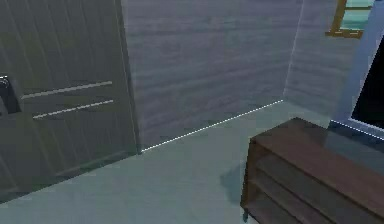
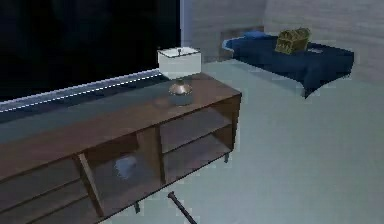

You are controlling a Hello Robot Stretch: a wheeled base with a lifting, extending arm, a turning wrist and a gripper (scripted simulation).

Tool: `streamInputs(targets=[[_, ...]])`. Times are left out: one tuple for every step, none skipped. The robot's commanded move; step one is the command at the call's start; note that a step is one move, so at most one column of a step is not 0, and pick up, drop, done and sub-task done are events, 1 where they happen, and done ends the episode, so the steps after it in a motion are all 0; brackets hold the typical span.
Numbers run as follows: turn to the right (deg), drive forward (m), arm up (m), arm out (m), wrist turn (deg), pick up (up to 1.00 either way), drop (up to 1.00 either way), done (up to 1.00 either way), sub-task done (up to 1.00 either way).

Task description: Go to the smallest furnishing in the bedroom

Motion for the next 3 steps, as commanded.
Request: streamInputs(targets=[[-45.0, 0.0, 0.0, 0.0, 0.0, 0.0, 0.0, 0.0, 0.0], [-30.0, 0.0, 0.0, 0.0, 0.0, 0.0, 0.0, 0.0, 0.0], [0.0, 1.0, 0.0, 0.0, 0.0, 0.0, 0.0, 0.0, 0.0]])
